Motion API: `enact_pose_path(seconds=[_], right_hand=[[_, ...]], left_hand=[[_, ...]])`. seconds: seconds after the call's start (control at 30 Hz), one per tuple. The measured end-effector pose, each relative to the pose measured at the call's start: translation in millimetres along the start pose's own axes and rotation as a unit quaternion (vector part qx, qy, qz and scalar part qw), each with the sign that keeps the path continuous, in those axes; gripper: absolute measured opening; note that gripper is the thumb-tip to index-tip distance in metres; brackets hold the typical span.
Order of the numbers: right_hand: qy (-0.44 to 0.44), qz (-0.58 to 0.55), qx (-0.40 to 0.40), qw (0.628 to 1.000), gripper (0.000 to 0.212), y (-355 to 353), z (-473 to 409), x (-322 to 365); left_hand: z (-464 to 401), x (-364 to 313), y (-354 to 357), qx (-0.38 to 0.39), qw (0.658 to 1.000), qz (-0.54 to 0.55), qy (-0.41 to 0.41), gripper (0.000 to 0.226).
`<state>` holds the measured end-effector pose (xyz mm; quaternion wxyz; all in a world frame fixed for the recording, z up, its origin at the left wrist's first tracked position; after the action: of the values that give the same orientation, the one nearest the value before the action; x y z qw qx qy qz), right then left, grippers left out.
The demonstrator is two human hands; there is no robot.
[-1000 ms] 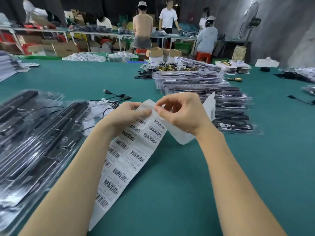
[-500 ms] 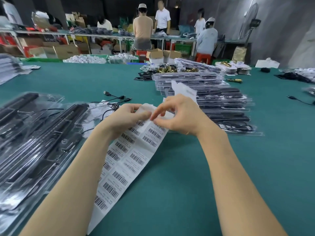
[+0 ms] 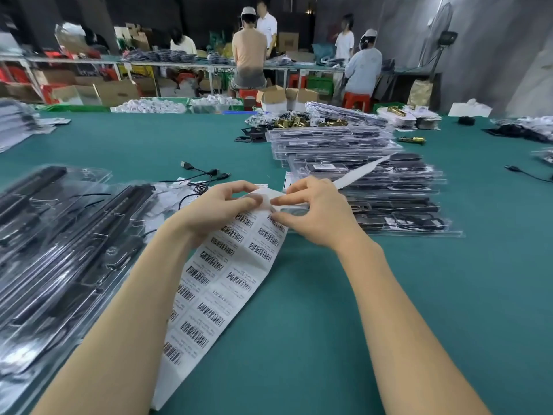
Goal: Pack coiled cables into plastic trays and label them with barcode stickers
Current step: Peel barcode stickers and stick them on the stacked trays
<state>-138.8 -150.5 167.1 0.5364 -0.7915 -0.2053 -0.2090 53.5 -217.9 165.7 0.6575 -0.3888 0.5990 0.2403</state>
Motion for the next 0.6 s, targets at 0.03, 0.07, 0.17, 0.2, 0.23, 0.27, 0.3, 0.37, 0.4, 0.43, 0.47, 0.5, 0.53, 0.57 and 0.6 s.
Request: enact_pose_path(seconds=[0.03, 0.07, 0.17, 0.2, 0.23, 0.27, 0.3, 0.37, 0.4, 0.43, 0.47, 0.5, 0.53, 0.57, 0.6], right_hand=[[0.002, -0.031, -0.003, 1.0, 0.023, 2.1, 0.1, -0.7], [0.004, -0.056, -0.007, 0.998, 0.022, 3.5, 0.1, -1.0], [0.017, -0.102, -0.026, 0.994, 0.017, 8.1, 0.5, -0.8], [0.02, -0.112, -0.033, 0.993, 0.016, 9.7, 0.5, -0.3], [0.023, -0.122, -0.04, 0.992, 0.014, 11.1, 0.5, 0.4], [0.027, -0.13, -0.047, 0.99, 0.013, 12.0, 0.4, 1.3], [0.03, -0.135, -0.054, 0.989, 0.013, 12.8, -0.1, 2.1], [0.026, -0.133, -0.066, 0.989, 0.012, 14.1, -0.7, 3.5], [0.02, -0.128, -0.071, 0.989, 0.012, 14.9, -0.6, 4.2], [0.016, -0.123, -0.074, 0.989, 0.012, 15.5, -0.3, 4.9], [0.014, -0.12, -0.077, 0.99, 0.011, 16.1, 0.3, 5.8], [0.012, -0.118, -0.078, 0.99, 0.01, 16.5, 1.2, 6.6], [0.008, -0.116, -0.079, 0.99, 0.009, 16.5, 1.9, 7.2], [0.005, -0.115, -0.077, 0.99, 0.009, 16.5, 2.0, 7.6], [0.005, -0.115, -0.073, 0.991, 0.01, 16.0, 2.1, 7.8]], left_hand=[[0.2, 0.1, -0.7, -0.002, 1.0, 0.004, 0.002, 0.017], [0.1, 0.2, -1.3, -0.004, 1.0, 0.008, 0.004, 0.017], [0.1, -0.1, -1.2, -0.003, 1.0, 0.004, 0.003, 0.021], [0.1, -0.4, -0.9, -0.003, 1.0, 0.003, 0.002, 0.021], [0.1, -0.6, -0.5, -0.005, 1.0, 0.003, 0.002, 0.02], [-0.1, -0.7, -0.2, -0.011, 1.0, 0.003, 0.002, 0.019], [-0.5, -0.8, -0.1, -0.02, 1.0, 0.0, 0.004, 0.018], [-0.9, -0.9, 0.3, -0.033, 0.999, -0.013, 0.007, 0.017], [-1.0, -0.7, 0.6, -0.035, 0.999, -0.021, 0.008, 0.017], [-1.0, -0.5, 0.7, -0.036, 0.999, -0.027, 0.009, 0.017], [-0.8, -0.2, 0.5, -0.038, 0.999, -0.03, 0.008, 0.016], [-0.6, -0.1, 0.7, -0.041, 0.999, -0.033, 0.007, 0.016], [-0.6, -0.4, 0.7, -0.043, 0.998, -0.035, 0.006, 0.015], [-0.7, -0.7, 0.8, -0.043, 0.998, -0.037, 0.004, 0.015], [-0.5, -0.9, 1.1, -0.043, 0.998, -0.039, 0.001, 0.015]])
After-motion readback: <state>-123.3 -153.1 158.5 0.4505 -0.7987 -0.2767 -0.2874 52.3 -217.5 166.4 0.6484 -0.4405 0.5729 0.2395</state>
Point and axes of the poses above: each hand's wrist, its own z-axis away from the middle knuckle, its own y-axis out of the palm, x = y × z, the point moved 1 cm from there along -z, towards the middle knuckle, and after that the axes turned 4 degrees about y, right-handed, at the moved point
